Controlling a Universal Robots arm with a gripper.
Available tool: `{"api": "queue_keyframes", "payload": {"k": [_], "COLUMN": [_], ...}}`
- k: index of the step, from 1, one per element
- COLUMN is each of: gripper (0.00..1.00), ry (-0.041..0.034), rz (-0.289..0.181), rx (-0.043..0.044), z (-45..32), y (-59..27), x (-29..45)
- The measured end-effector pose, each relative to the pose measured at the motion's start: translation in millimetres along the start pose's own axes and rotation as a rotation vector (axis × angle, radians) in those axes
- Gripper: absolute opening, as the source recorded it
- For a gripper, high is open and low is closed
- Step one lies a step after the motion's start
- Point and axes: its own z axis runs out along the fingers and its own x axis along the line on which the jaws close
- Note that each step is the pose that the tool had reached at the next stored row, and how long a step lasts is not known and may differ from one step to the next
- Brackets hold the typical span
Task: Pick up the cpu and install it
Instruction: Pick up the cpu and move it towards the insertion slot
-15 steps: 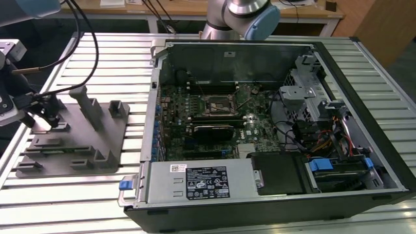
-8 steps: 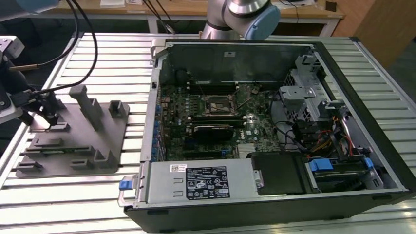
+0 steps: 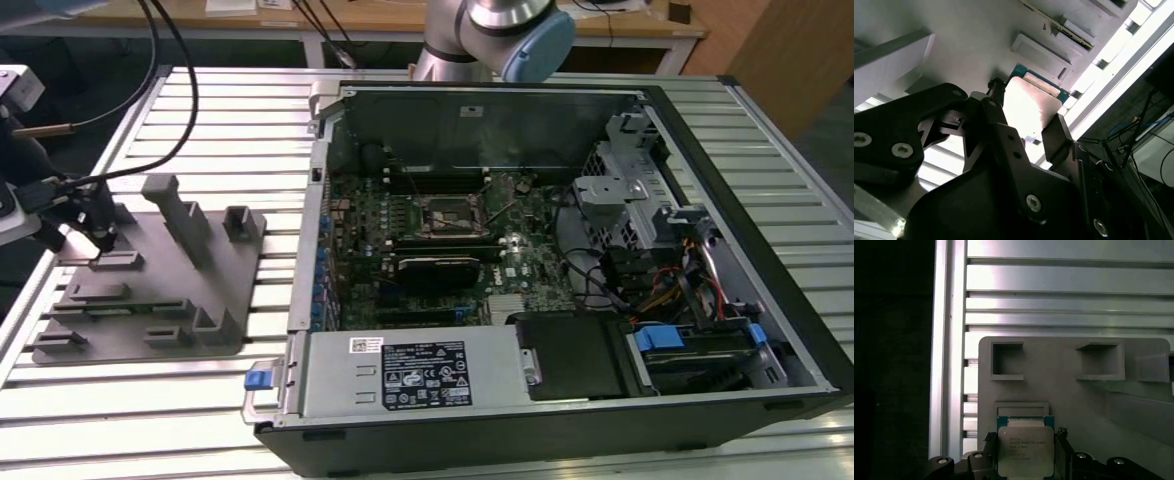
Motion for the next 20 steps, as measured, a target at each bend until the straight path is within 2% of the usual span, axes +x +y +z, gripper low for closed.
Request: {"api": "queue_keyframes", "payload": {"k": [20], "gripper": [0.54], "ry": [-0.0009], "rz": [0.0], "rx": [-0.0178], "z": [-28.3], "y": [1.9], "x": [-0.6]}}
